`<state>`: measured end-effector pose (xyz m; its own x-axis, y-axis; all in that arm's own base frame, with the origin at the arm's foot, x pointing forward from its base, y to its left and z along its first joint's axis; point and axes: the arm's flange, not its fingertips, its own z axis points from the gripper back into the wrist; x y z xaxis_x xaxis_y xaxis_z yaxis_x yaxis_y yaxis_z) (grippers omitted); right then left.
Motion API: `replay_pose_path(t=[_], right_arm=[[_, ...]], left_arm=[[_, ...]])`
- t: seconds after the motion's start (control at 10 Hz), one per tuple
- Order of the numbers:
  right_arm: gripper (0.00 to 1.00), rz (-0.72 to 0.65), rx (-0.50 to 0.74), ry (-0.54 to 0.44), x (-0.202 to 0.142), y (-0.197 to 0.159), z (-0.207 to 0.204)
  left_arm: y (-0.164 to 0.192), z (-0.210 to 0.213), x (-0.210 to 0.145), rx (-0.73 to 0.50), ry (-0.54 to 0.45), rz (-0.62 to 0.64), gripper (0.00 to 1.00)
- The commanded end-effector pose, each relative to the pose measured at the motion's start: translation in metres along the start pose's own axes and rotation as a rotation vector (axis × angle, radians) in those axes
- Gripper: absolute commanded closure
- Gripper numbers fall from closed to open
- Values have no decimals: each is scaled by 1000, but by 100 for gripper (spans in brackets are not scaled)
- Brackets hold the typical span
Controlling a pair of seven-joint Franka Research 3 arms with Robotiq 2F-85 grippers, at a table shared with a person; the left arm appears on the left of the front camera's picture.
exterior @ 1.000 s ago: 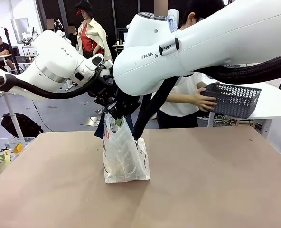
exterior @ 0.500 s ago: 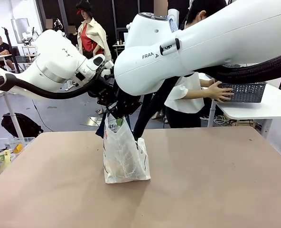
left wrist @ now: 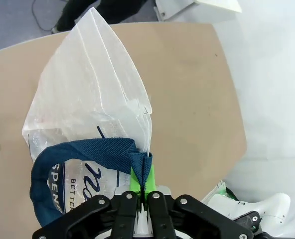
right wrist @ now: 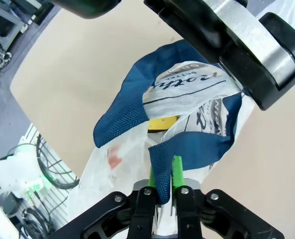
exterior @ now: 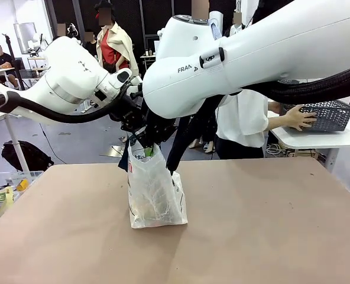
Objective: Transfer purchased items from the store into the shopping bag.
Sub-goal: Move the Reusable shopping bag to the right side of the table.
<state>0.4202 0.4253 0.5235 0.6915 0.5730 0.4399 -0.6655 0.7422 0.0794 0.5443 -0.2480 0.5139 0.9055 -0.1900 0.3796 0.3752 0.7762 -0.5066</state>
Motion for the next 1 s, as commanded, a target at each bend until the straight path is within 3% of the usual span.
replay_pose_path(t=[0.0,0.2,0.3,0.6,0.9], right_arm=[[46,-18,10,-14,-7,-2,10],[6,-10,37,-23,-13,-1,24],[0,-10,26,-63,-14,-1,35],[0,-60,-113,-155,-24,-23,86],[0,-254,-253,-238,-44,-102,163]], left_arm=[[-2,-3,-1,31,17,13,100],[-2,-4,-1,30,25,5,100],[-3,-4,0,29,28,2,100],[0,-3,0,23,30,-1,100],[2,-3,0,24,34,-3,100]])
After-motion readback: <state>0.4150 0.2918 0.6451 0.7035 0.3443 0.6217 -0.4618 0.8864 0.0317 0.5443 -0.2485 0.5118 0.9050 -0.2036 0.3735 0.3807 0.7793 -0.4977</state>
